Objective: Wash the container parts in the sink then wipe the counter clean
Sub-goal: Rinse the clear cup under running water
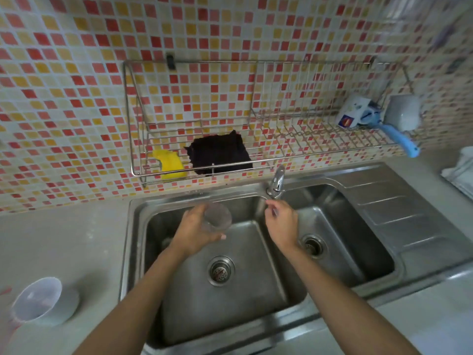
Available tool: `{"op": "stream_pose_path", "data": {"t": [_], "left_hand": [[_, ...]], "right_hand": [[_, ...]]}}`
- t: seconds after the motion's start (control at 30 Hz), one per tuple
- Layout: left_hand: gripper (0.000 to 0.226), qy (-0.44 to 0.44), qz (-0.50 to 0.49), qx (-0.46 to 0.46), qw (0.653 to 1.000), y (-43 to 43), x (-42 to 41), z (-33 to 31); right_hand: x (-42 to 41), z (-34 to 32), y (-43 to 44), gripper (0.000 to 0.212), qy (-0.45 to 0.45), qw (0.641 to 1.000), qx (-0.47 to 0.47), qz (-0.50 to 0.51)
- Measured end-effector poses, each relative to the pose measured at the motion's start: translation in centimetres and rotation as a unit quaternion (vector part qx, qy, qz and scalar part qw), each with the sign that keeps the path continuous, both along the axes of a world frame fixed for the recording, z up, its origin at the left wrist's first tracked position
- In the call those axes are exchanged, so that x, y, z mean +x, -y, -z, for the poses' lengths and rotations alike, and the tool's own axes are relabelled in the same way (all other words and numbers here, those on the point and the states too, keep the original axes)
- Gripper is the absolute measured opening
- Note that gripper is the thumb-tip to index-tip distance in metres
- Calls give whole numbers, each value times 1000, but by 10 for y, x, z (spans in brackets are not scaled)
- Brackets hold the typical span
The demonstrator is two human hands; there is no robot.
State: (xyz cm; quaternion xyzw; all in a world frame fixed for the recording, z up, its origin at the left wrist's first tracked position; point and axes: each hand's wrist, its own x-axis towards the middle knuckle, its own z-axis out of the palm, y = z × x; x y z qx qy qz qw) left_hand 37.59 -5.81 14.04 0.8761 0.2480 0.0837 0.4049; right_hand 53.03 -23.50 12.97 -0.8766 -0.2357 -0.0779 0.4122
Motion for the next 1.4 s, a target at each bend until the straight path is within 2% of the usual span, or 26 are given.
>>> {"op": "stream_pose_path", "data": {"t": [0.2,0.33,0.43,0.53,0.8,0.93,1.0,1.03,1.17,1.3,1.4], "left_hand": [[79,-8,26,-4,1000,43,70,7],[78,-21,35,-30,999,57,105,6],[81,-19,36,-30,999,62,119,2],[82,-33,31,-38,998,67,130,4],[64,-89,60,-12,994,86,151,16],[61,-38,-27,-31,998,83,154,12],[77,-34,-67,-29,997,81,153,14],[83,-50,-60,-18,997,83,152,15],[84,-109,18,-5,994,96,148,18],[77,-61,-34,-20,997,98,153,15],[81,-75,-40,-11,996,96,149,19]], "right_hand": [[78,30,23,44,-173,977,-126,-8],[124,49,12,61,-248,955,-149,-65],[149,69,-2,58,-201,952,-187,-135],[161,87,-11,51,-140,929,-246,-239],[170,100,-9,43,-53,916,-297,-264],[170,99,-6,43,-69,929,-258,-258],[168,99,-5,46,-79,931,-244,-259],[169,100,-5,48,-82,933,-239,-258],[170,111,-9,56,-100,929,-237,-267],[170,110,-8,52,-93,934,-228,-259],[170,109,-7,52,-93,937,-214,-262]]}}
